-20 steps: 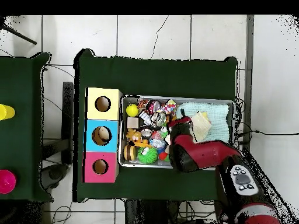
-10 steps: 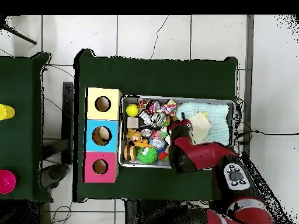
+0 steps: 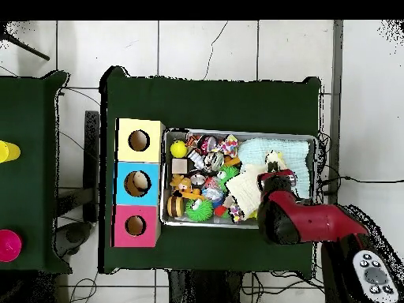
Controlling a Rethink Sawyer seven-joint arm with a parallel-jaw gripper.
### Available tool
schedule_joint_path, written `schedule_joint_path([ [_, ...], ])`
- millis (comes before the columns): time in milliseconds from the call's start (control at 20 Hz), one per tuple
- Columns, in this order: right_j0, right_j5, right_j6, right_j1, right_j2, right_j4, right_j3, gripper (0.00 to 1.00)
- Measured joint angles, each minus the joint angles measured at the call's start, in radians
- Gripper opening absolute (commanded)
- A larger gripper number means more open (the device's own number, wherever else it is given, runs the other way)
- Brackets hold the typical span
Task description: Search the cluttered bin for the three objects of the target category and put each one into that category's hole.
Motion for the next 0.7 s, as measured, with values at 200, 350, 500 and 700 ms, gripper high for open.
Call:
schedule_joint_path([
  [200, -0.036, 0.064, 0.000, -0.067, 0.028, 0.000, 0.034, 0.00],
  [350, -0.039, 0.087, 0.000, -0.100, 0.037, 0.000, 0.052, 0.00],
  [500, -0.030, 0.100, 0.000, -0.127, 0.041, 0.003, 0.071, 0.00],
  [700, -0.007, 0.111, 0.000, -0.158, 0.042, 0.026, 0.108, 0.00],
])
